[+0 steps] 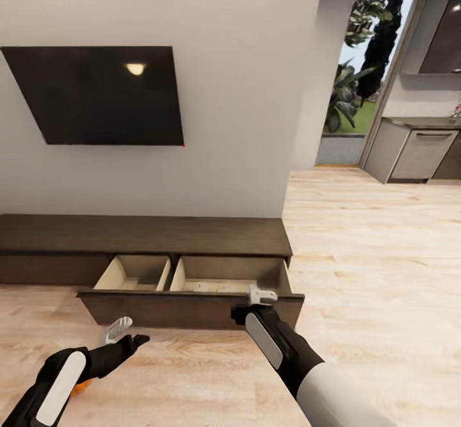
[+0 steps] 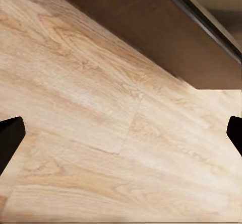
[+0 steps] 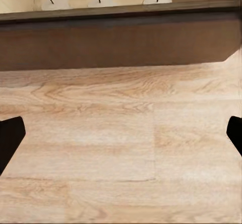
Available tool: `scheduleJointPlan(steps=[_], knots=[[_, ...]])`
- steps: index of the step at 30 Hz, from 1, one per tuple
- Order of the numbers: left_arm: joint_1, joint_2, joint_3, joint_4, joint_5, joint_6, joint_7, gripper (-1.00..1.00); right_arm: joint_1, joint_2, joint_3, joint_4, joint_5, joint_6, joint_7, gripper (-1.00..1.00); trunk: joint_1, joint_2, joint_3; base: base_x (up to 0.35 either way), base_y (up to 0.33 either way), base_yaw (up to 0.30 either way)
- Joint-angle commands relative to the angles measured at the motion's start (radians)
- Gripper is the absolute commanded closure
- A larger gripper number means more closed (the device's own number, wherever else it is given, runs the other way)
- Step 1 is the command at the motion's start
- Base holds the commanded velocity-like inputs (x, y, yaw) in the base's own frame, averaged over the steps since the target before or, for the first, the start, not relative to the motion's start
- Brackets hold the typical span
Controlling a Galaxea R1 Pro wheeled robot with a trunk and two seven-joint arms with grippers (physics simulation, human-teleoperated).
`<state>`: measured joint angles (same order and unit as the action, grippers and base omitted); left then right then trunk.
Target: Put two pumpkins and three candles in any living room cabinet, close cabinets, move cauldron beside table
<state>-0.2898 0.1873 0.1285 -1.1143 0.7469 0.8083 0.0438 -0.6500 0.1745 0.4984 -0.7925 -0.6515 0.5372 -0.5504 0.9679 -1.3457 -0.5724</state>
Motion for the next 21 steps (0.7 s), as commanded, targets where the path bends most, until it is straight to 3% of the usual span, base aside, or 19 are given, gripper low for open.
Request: scheduleJointPlan(steps=[1, 8, 16, 19, 21], knots=[[0.0, 0.0, -0.006, 0.0, -0.001, -0.004, 0.001, -1.0, 0.0, 0.0, -0.001, 0.005, -0.001, 0.006, -0.002, -1.0, 0.0, 0.0, 0.0, -0.271, 0.0, 0.0], [0.0, 0.002, -0.018, -0.021, -0.007, -0.013, 0.001, -1.0, 0.0, 0.0, -0.006, 0.035, -0.002, 0.015, -0.004, -1.0, 0.023, -0.042, -0.019, -0.216, 0.0, 0.0], [0.0, 0.002, -0.022, -0.032, -0.059, -0.052, 0.001, -1.0, 0.0, 0.0, -0.002, 0.038, 0.003, 0.007, 0.002, -1.0, 0.054, -0.098, -0.044, -0.029, 0.0, 0.0], [0.0, -0.001, -0.027, -0.033, -0.112, -0.074, 0.001, -1.0, 0.0, 0.0, 0.0, 0.038, 0.004, 0.006, 0.003, -1.0, 0.065, -0.119, -0.053, -0.002, 0.0, 0.0], [0.0, -0.003, -0.039, -0.033, -0.174, -0.087, 0.002, -1.0, 0.0, 0.0, 0.0, 0.038, 0.005, 0.006, 0.004, -1.0, 0.073, -0.133, -0.06, 0.0, 0.0, 0.0]])
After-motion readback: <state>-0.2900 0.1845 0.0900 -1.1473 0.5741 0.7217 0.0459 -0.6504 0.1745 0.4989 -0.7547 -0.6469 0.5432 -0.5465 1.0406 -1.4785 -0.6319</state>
